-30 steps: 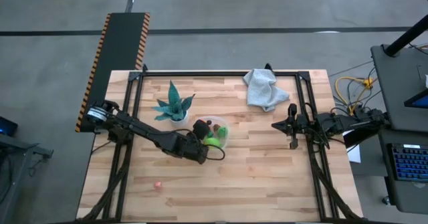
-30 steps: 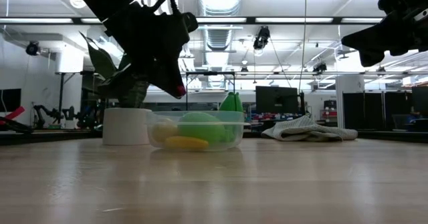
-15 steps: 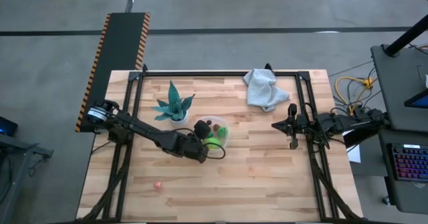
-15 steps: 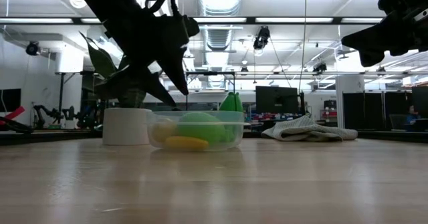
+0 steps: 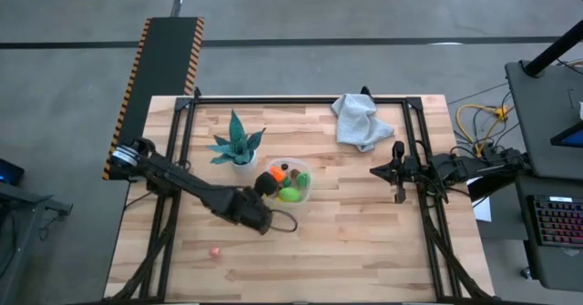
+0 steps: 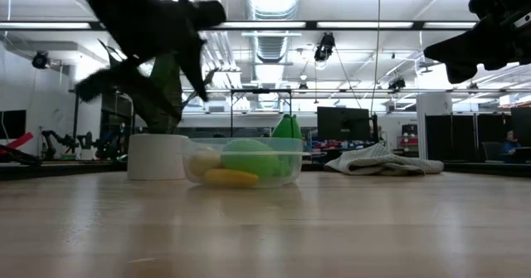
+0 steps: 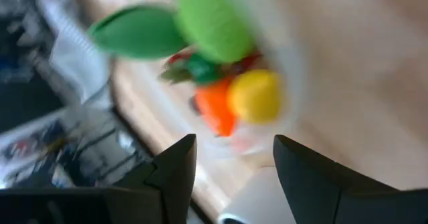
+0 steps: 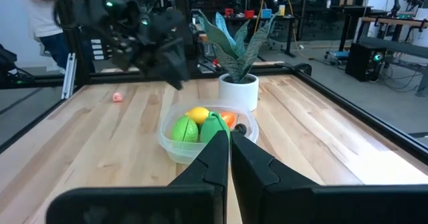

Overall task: Pick and placing Produce into tupperware
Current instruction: Put the pink peach into the container, then return to Home Position

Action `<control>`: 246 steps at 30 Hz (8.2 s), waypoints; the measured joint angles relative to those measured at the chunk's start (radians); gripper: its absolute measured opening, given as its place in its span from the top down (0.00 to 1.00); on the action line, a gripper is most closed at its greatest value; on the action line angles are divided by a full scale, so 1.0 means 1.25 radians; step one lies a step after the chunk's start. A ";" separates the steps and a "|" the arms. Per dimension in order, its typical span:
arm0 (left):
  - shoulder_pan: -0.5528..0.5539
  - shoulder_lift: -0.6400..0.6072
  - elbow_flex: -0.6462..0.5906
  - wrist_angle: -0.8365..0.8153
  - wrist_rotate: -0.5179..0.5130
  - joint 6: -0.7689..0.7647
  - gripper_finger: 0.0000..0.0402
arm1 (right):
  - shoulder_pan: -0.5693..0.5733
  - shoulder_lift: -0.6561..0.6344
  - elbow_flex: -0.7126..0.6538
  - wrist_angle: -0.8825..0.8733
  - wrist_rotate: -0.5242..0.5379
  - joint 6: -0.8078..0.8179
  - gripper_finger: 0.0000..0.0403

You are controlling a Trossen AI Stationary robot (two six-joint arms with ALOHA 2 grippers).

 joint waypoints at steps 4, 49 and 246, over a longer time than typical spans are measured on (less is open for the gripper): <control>-0.060 -0.029 0.020 -0.065 0.067 -0.049 0.54 | 0.000 0.002 0.000 -0.005 0.000 0.002 0.98; -0.269 0.057 -0.043 -0.130 0.731 -1.173 0.54 | 0.000 0.000 0.000 0.002 0.022 -0.037 0.98; 0.223 -1.267 -0.804 0.727 0.543 -0.372 1.00 | 0.000 0.001 -0.003 -0.047 0.030 0.004 0.98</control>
